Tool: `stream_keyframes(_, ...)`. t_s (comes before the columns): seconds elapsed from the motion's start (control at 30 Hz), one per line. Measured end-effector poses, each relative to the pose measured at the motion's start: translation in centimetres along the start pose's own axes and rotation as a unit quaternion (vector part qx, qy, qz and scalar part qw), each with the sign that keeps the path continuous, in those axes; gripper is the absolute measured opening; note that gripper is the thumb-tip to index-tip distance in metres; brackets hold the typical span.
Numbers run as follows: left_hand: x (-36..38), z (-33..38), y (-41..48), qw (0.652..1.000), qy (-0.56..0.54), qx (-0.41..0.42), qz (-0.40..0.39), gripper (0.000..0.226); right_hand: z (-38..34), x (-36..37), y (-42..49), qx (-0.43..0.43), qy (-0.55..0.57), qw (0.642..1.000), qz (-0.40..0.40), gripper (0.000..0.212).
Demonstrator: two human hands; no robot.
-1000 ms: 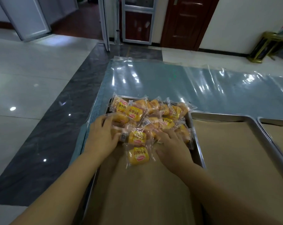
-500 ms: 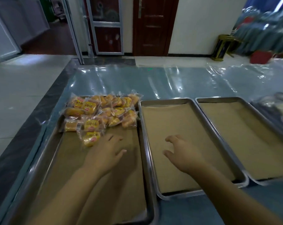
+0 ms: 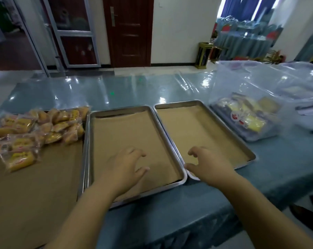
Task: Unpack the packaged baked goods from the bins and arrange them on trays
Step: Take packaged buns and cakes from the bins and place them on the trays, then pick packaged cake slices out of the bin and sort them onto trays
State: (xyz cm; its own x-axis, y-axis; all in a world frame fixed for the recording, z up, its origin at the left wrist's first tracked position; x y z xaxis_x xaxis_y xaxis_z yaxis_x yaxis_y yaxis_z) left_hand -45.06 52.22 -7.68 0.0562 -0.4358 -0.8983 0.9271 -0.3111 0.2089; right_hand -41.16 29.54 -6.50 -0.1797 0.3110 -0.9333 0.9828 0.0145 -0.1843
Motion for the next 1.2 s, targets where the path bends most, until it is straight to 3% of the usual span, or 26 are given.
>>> stream_keyframes(0.27,3.5,4.5,9.2,0.999,-0.024,0.030,-0.001,0.040,8.0,-5.9,5.1,0.011,-0.076,0.997,0.028,0.049)
stream_keyframes(0.5,6.9,7.5,20.9,0.997,-0.058,0.047,0.014,0.035,12.8,-12.1,12.6,-0.077,-0.153,0.984,0.053,0.043)
stream_keyframes(0.77,6.6,12.2,32.2,0.996,-0.023,0.051,0.068,0.028,16.5,-20.1,19.7,-0.155,-0.157,0.971,0.094,0.036)
stream_keyframes(1.0,4.9,18.7,40.3,0.988,-0.011,0.111,0.104,0.029,22.9,-26.0,25.3,-0.154,-0.095,0.971,0.155,0.028)
stream_keyframes(1.2,6.0,25.0,47.4,0.985,0.034,0.140,0.094,0.033,31.3,-30.1,33.3,-0.122,-0.145,0.974,0.125,0.033)
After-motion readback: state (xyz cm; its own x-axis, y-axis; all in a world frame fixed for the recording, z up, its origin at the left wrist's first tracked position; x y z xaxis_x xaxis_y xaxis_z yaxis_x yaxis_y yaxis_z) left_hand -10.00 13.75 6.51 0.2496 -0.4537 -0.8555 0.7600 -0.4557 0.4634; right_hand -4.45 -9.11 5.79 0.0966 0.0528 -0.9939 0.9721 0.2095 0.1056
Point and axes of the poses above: each hand's wrist, its own y-axis towards the middle knuckle, its own x-axis out of the palm, z = x × y, the point moved 4 cm from there along y, towards the middle knuckle, and after that the axes turned 10 degrees about x, right-handed, at the moved point
